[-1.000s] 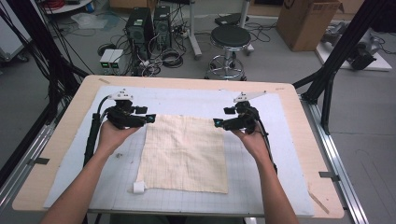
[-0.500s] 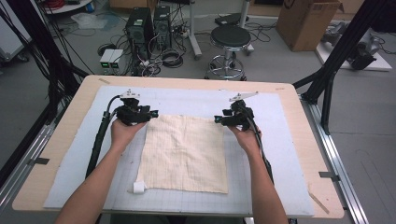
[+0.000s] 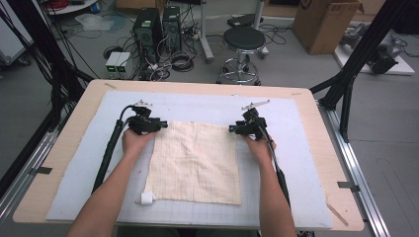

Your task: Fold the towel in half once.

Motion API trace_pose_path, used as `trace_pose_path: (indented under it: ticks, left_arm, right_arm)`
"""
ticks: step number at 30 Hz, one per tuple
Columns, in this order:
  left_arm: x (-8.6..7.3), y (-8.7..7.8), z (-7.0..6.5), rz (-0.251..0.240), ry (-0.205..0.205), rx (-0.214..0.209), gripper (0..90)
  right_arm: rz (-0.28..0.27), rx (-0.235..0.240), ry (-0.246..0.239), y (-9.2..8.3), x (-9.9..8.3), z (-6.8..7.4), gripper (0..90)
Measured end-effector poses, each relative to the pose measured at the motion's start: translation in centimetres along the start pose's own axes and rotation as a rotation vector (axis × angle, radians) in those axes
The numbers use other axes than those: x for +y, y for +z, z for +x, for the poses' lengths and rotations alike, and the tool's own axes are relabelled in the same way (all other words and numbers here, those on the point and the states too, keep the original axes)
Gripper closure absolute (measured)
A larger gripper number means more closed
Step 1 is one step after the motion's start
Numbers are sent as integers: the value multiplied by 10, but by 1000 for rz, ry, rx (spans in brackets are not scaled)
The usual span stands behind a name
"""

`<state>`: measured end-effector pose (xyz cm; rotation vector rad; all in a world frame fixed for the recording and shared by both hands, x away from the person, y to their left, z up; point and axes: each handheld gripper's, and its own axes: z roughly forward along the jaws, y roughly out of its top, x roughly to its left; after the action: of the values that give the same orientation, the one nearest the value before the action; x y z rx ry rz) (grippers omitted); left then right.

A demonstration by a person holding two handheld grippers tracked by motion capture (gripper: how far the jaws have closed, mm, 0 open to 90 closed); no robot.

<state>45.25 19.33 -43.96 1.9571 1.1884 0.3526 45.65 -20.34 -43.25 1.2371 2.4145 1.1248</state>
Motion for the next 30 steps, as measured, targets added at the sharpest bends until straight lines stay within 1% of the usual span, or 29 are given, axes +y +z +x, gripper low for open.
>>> trace_pose_path:
  ticks: [3, 5, 7, 8, 9, 11, 12, 14, 15, 16, 17, 19, 22, 26, 28, 30]
  left_arm:
    - [0, 2, -2, 3, 11, 14, 621]
    - [0, 2, -4, 10, 32, 32, 655]
    - [0, 2, -6, 12, 38, 47, 687]
    - [0, 2, -7, 17, 47, 53, 715]
    - [0, 2, -9, 18, 50, 53, 746]
    - [0, 2, -11, 23, 58, 65, 798]
    - [0, 3, -12, 24, 58, 61, 831]
    - [0, 2, -11, 26, 56, 56, 866]
    - [0, 2, -11, 29, 59, 49, 872]
    - [0, 2, -11, 28, 60, 37, 877]
    - [1, 0, -10, 36, 72, 36, 880]
    - [1, -2, -8, 33, 71, 28, 884]
    - [4, -6, -7, 9, 68, 23, 886]
    - [12, -16, -6, -62, 21, 4, 888]
    - [17, -22, -5, -75, 19, 3, 888]
    - [23, -28, -5, -108, 20, -4, 888]
  right_arm:
    - [19, -8, -7, 4, -1, 1, 593]
    - [33, -14, -12, 6, -2, 2, 626]
    - [33, -29, 0, 7, -2, 3, 659]
    - [37, -35, -5, 7, -2, 3, 688]
    - [41, -37, 0, 6, -1, 4, 736]
    - [52, -26, -4, 7, 0, 6, 805]
    - [56, -13, -10, 7, 0, 6, 834]
    - [60, -6, -14, 7, 0, 7, 852]
    - [66, 0, -2, 7, 1, 8, 857]
    - [66, 1, -5, 6, 1, 7, 860]
    - [72, 0, 0, 5, 1, 7, 862]
    - [66, -3, -1, 1, 3, 7, 863]
    - [40, -16, -4, -7, 7, 6, 866]
    - [7, -26, -11, -17, 14, 5, 866]
    - [-13, -30, -21, -23, 20, 5, 867]
    - [-34, -35, -32, -30, 27, 7, 867]
